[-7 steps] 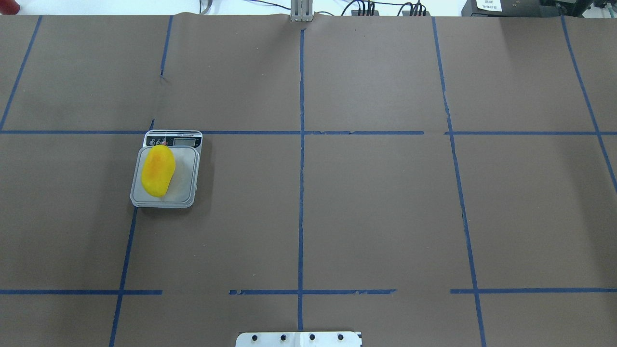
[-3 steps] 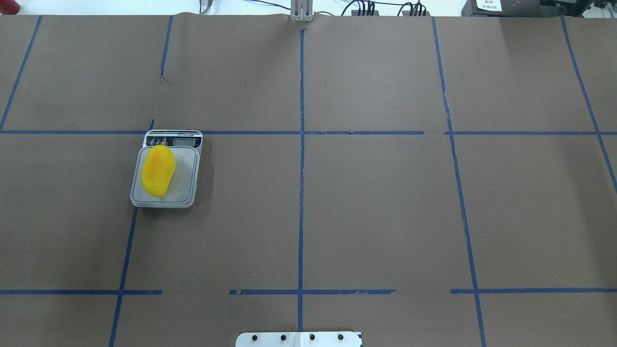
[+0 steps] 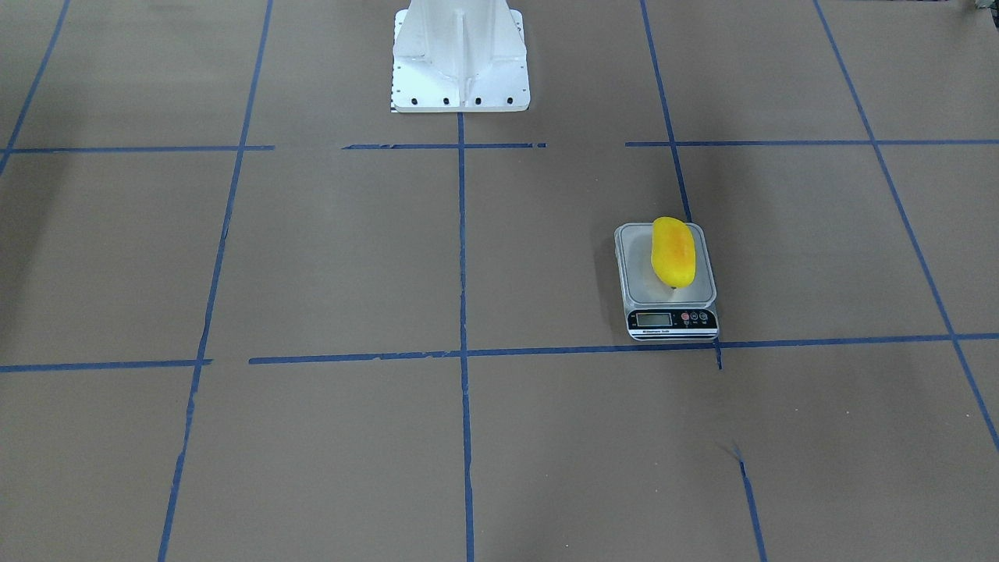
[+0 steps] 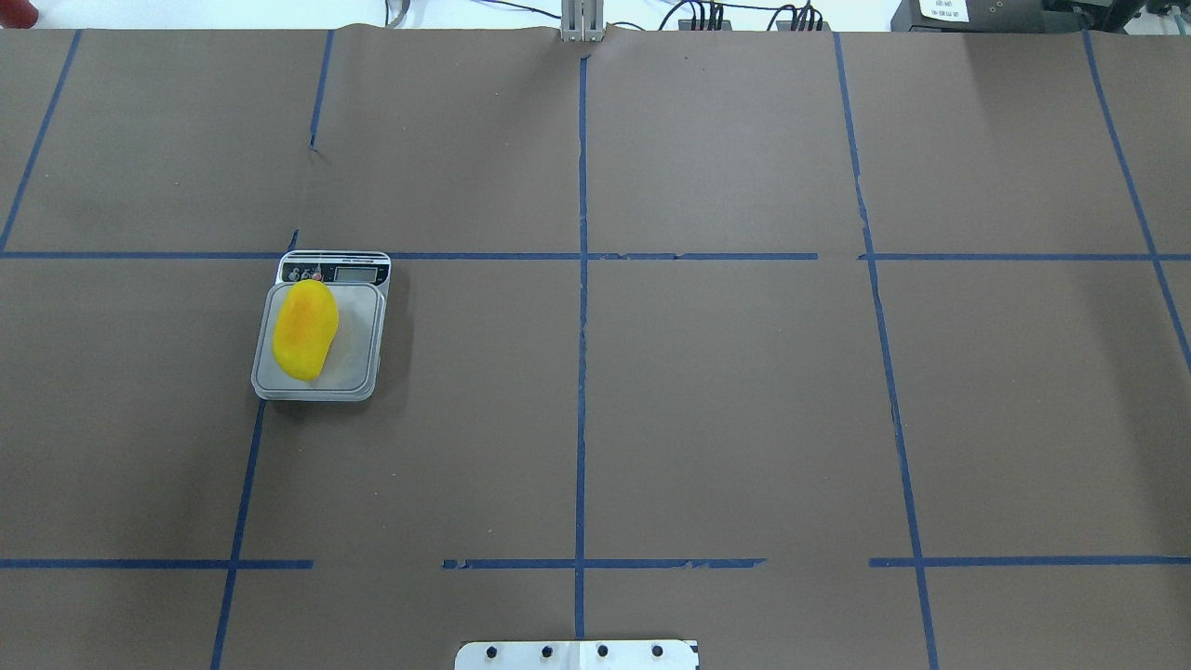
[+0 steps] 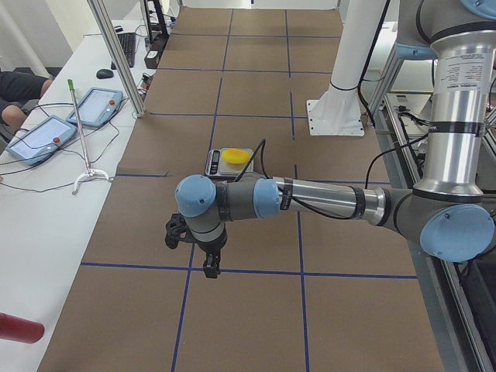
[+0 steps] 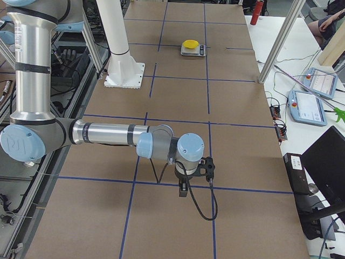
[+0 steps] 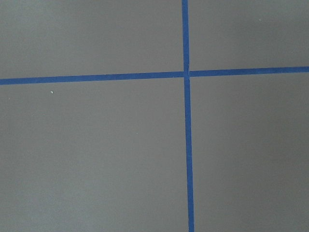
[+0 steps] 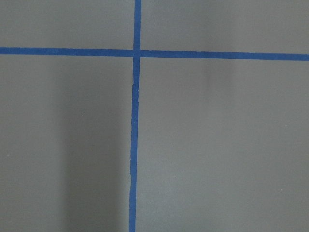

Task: Weigh mango

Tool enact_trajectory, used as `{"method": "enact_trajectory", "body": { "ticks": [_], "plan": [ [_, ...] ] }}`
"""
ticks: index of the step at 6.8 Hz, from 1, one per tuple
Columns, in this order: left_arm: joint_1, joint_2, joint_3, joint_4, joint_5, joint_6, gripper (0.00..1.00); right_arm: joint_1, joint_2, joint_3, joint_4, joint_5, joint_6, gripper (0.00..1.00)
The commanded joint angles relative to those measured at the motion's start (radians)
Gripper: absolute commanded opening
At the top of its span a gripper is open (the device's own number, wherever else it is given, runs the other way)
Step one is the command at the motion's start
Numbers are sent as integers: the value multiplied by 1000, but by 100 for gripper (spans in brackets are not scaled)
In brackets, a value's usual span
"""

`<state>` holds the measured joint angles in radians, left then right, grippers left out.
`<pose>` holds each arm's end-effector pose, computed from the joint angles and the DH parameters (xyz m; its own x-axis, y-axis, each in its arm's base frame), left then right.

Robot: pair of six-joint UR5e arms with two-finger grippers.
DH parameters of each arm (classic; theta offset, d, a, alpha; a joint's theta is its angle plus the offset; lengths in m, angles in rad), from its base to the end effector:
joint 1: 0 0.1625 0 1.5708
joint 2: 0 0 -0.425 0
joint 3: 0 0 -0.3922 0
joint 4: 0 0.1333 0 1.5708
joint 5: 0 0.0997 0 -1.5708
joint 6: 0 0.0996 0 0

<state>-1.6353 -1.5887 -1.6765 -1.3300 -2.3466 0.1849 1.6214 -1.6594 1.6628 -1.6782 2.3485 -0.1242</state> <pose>-0.0948 -0.4824 0.6213 0.7068 0.0567 -0.7051 -0.0671 0.9977 0.0129 0.0859 -0.4426 0.6654 0.7087 -0.0151 0.7053 0.0378 0.9991 -0.0166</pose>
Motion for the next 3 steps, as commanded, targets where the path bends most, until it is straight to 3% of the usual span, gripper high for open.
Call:
{"method": "enact_trajectory", "body": {
  "ticks": [1,3],
  "plan": [
    [0,-2,0,0,1,-1,100,0,0,0,0,0,0,100],
    [0,-2,-3,0,1,-1,100,0,1,0,0,0,0,100]
  ]
}}
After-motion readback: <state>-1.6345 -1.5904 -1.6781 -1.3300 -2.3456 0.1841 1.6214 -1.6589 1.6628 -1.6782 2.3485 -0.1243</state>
